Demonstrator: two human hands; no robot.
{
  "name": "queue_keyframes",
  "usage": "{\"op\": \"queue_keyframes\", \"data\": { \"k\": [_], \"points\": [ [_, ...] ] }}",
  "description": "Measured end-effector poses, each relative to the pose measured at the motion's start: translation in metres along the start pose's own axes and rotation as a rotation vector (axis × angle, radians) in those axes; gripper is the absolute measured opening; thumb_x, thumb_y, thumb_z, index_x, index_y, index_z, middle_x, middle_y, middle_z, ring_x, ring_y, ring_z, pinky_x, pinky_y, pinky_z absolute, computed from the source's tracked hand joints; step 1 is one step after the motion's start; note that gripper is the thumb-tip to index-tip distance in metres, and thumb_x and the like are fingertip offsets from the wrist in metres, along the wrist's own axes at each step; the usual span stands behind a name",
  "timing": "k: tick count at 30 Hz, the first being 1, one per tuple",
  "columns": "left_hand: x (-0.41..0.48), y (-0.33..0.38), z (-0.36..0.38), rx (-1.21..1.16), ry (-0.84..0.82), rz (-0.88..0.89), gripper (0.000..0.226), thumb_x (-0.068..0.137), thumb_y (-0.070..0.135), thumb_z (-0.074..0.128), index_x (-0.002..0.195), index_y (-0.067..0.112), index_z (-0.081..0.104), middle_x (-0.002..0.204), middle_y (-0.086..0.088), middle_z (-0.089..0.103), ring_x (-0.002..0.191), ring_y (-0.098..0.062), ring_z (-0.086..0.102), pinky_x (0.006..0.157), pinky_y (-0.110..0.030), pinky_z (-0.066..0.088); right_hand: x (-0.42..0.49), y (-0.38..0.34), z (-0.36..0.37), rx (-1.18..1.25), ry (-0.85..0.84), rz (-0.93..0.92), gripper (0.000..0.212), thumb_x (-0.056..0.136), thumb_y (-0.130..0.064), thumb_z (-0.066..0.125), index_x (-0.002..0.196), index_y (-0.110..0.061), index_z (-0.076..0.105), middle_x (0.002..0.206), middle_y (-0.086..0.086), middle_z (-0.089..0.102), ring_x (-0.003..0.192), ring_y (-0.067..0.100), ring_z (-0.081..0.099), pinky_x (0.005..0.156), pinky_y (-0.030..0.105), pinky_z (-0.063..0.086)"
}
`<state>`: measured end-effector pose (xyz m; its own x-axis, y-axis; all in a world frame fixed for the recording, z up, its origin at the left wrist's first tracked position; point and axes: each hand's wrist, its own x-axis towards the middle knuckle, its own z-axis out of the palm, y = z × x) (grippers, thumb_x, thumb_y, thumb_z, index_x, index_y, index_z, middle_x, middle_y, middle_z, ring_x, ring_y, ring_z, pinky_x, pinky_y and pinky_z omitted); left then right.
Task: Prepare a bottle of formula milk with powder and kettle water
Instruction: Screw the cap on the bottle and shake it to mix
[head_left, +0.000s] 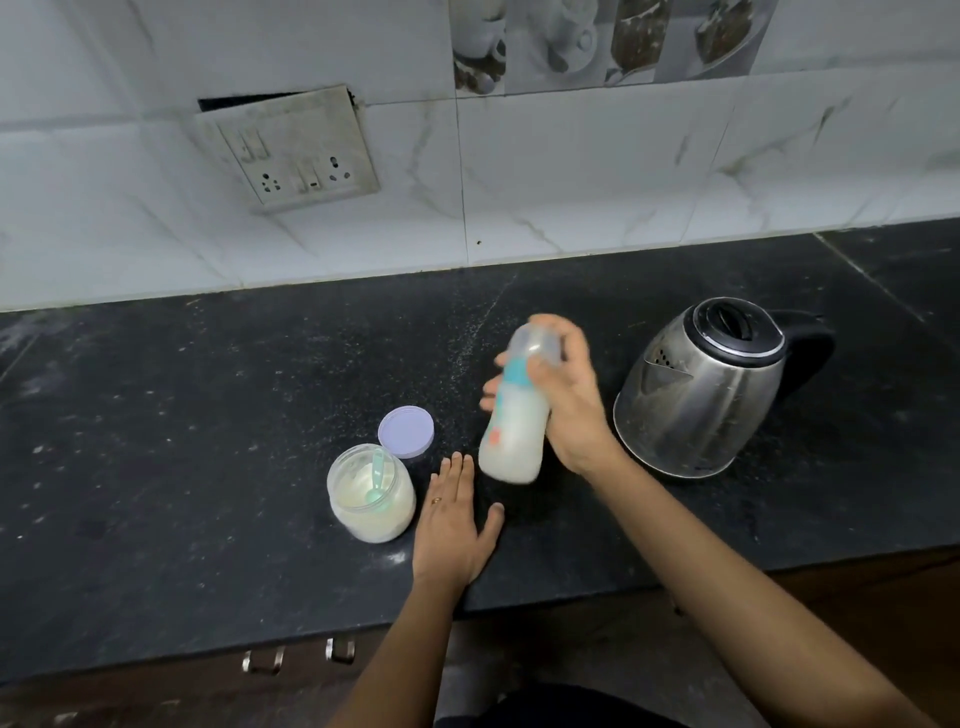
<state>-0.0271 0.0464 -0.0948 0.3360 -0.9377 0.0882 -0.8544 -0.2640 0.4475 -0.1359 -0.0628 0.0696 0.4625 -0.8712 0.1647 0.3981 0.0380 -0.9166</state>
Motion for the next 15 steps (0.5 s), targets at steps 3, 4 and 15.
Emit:
{"op": "queue_keyframes", "data": {
  "k": [3,4,15],
  "points": [
    [0.001,-0.001,0.001,0.016,-0.008,-0.004,0.077,0.091,0.055,0.028,0.153,0.012,0.014,0.16,-0.005,0.014,0.148,-0.015,0.004,0.119,-0.027,-0.005,0.008,-0.004,-0.003,0.21,0.142,-0.007,0.023,0.099,-0.018,0.048,0.117,-0.026,0.038,0.101,0.018,0.052,0.078,0.029,0.063,0.071,0.05,0.056],
    [0.001,-0.002,0.001,0.02,-0.01,-0.004,0.076,0.091,0.054,0.03,0.153,0.012,0.015,0.16,-0.006,0.015,0.148,-0.015,0.005,0.119,-0.027,-0.005,0.009,-0.001,-0.006,0.12,0.066,0.016,0.028,0.097,-0.015,0.05,0.12,-0.024,0.036,0.101,0.02,0.052,0.078,0.031,0.064,0.071,0.051,0.056],
    [0.0,0.0,0.0,0.016,-0.011,-0.003,0.079,0.089,0.057,0.025,0.152,0.012,0.014,0.16,-0.007,0.015,0.148,-0.016,0.006,0.118,-0.026,-0.006,0.001,0.006,-0.005,-0.011,-0.177,0.068,0.042,0.091,-0.011,0.055,0.128,-0.017,0.038,0.103,0.02,0.057,0.079,0.035,0.063,0.072,0.049,0.056]
  ]
}}
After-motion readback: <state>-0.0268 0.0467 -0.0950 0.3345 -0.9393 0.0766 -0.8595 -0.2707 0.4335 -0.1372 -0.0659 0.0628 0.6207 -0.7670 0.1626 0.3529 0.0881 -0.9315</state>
